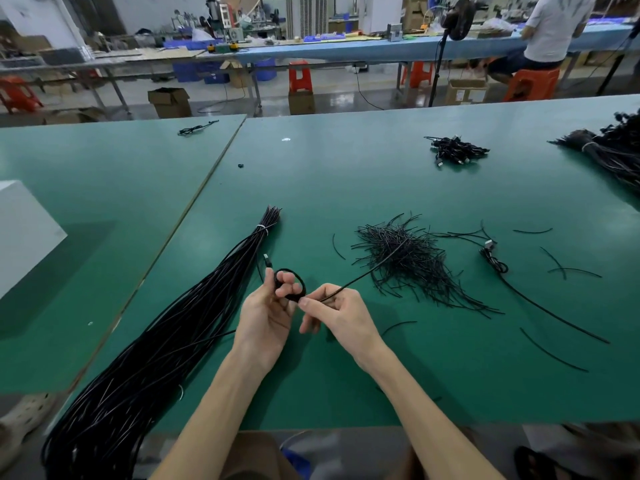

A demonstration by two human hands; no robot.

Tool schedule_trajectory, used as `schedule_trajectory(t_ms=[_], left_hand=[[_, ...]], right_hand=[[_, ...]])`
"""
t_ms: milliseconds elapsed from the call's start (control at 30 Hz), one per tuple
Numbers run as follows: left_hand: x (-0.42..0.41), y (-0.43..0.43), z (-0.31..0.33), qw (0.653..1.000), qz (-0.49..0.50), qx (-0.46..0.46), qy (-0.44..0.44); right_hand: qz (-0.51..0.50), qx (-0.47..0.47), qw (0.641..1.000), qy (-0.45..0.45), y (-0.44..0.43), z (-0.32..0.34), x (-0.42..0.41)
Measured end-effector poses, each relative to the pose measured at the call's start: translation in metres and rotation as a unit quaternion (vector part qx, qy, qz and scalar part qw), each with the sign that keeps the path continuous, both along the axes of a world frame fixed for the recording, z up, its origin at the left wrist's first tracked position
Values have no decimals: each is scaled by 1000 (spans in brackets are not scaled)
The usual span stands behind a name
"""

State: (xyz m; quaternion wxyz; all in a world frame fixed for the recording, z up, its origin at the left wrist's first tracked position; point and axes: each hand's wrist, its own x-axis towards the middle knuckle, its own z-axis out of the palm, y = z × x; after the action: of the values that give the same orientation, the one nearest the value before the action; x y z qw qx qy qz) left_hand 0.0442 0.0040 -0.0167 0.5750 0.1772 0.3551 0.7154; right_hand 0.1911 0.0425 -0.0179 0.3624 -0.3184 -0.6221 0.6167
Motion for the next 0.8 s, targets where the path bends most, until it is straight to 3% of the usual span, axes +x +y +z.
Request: schedule_trajectory(t_ms=[133, 233, 300, 400, 467, 533, 667, 800], left_hand=[[0, -2, 4, 1000, -11, 3, 28], [-5, -6, 6, 997, 26, 20, -67], [-6, -7, 5, 997, 41, 24, -63], [2, -8, 2, 992, 47, 16, 118], [9, -10, -2, 957, 26, 30, 288], [15, -12, -5, 914, 0, 49, 402], [17, -12, -7, 863, -3, 54, 502], [19, -9, -13, 786, -2, 35, 617]], right_hand=[[-15, 6, 1000, 7, 0, -2, 0], [-57, -9, 998, 39, 1, -3, 2], [-93, -17, 994, 56, 2, -6, 2], [-144, -14, 988, 52, 4, -10, 0], [-178, -9, 983, 48, 5, -12, -1], [-201, -8, 978, 50, 7, -14, 0], [-200, 1, 978, 52, 7, -13, 1], [-199, -11, 976, 90, 7, -11, 2]])
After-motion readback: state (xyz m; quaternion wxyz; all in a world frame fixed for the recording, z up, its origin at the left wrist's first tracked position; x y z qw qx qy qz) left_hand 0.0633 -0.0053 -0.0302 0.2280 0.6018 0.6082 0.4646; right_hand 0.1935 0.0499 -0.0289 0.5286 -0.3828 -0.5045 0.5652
